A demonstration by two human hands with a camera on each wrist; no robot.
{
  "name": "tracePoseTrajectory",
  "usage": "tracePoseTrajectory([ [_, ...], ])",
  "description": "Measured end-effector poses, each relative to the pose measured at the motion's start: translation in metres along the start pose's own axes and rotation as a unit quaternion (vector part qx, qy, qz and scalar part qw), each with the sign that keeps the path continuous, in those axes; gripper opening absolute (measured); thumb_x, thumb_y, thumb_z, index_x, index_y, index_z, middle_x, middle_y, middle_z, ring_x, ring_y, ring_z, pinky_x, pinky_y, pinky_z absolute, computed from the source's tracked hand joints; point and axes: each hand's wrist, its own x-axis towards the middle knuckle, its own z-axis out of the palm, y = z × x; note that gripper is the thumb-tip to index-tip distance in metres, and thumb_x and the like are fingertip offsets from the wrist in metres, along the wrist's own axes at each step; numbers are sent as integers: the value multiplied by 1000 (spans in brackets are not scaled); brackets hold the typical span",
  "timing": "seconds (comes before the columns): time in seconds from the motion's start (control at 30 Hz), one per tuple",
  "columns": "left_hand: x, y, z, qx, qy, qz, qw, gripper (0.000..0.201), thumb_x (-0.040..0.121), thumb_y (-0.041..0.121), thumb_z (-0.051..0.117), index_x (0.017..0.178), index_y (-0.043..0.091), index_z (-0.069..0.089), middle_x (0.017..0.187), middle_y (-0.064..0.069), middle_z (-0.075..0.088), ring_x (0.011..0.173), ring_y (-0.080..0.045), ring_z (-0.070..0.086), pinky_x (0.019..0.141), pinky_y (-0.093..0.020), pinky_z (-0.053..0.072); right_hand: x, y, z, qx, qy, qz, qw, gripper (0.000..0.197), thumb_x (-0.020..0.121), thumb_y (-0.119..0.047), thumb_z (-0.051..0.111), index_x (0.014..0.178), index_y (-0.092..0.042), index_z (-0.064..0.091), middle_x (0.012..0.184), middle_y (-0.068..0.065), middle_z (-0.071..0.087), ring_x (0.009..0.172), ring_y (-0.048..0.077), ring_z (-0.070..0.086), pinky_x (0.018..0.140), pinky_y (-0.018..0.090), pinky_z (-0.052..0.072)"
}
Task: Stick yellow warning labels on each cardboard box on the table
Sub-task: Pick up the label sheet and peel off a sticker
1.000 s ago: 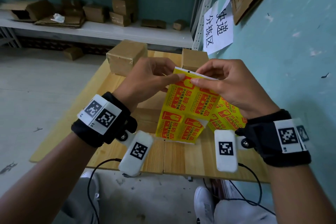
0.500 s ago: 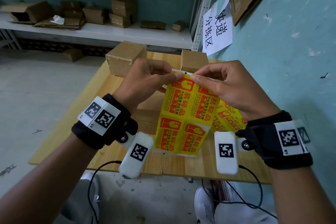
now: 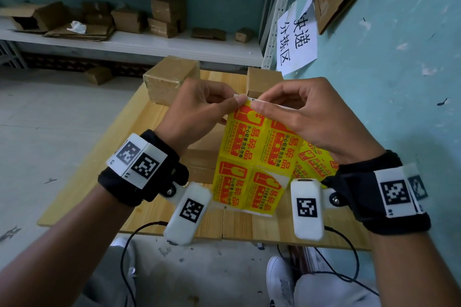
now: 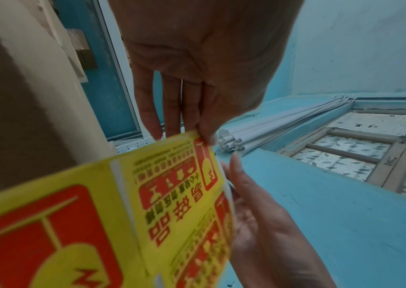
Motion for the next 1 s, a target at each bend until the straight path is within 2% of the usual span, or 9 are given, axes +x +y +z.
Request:
tracePoseTrajectory([
  [0.23, -3, 7, 1, 2, -82, -10, 997, 36, 97, 32, 50, 93, 5, 72, 90, -4, 76, 85, -12, 71, 70, -20, 56, 2, 5, -3, -27, 30, -30, 999, 9, 84, -20, 78, 77, -15, 74, 71, -6, 70, 66, 2, 62, 63, 15, 47],
  [0.33, -2, 5, 1, -9, -58, 1, 998, 26, 92, 25, 60, 90, 2, 71, 86, -5, 76, 79, -10, 70, 65, -17, 52, 1, 4, -4, 3, 12, -11, 1000, 10, 83, -25, 78, 81, -15, 77, 73, -4, 73, 67, 4, 65, 63, 17, 49],
  [0.43, -2, 1, 1, -21, -17, 12, 1000, 17, 89, 19, 65, 83, 4, 70, 84, -9, 75, 76, -13, 69, 65, -21, 53, 0, 5, -4, 26, 2, 2, 1000, 18, 85, -31, 75, 88, -14, 78, 80, -2, 75, 75, 7, 69, 70, 22, 53],
  [0.53, -2, 1, 0, -12, -13, 18, 1000, 15, 89, 17, 65, 83, 3, 69, 85, -13, 74, 77, -17, 70, 67, -26, 55, 1, 4, -5, 9, 1, -5, 1000, 10, 85, -24, 76, 86, -14, 77, 78, -6, 73, 74, 3, 67, 69, 18, 51],
  [0.6, -3, 3, -1, -6, -25, 19, 999, 20, 90, 18, 64, 86, -1, 69, 84, -10, 75, 76, -13, 70, 65, -22, 55, 1, 4, -5, -13, 9, -18, 1000, 5, 85, -20, 77, 82, -16, 76, 74, -8, 71, 70, 0, 64, 67, 14, 48],
  [0.67, -4, 8, -2, 4, -49, 11, 999, 27, 93, 22, 60, 90, -2, 70, 85, -6, 76, 78, -10, 71, 65, -19, 54, 1, 4, -6, -24, 22, -30, 999, 6, 85, -18, 76, 80, -15, 75, 71, -10, 68, 67, -1, 61, 65, 11, 45],
  [0.8, -6, 15, -5, -20, -78, -24, 996, 40, 100, 33, 43, 94, 6, 73, 89, -3, 76, 83, -12, 71, 75, -25, 56, -1, 2, -10, -35, 22, -35, 999, 6, 86, -16, 75, 81, -14, 74, 69, -11, 67, 66, -1, 61, 63, 11, 46],
  [0.9, -6, 13, -5, -11, -85, -12, 996, 27, 97, 24, 53, 100, 4, 72, 93, -2, 76, 88, -12, 71, 74, -23, 56, -1, 1, -12, -41, 31, -35, 998, 5, 86, -20, 76, 83, -16, 76, 72, -12, 69, 69, -1, 63, 67, 15, 51],
  [1.0, -5, 10, -5, -33, -62, -16, 997, 17, 93, 14, 60, 99, 3, 70, 90, -3, 77, 85, -8, 71, 68, -18, 54, -1, -1, -12, -63, 47, -36, 996, 9, 85, -30, 75, 88, -21, 78, 80, -15, 72, 77, -6, 65, 72, 12, 51],
])
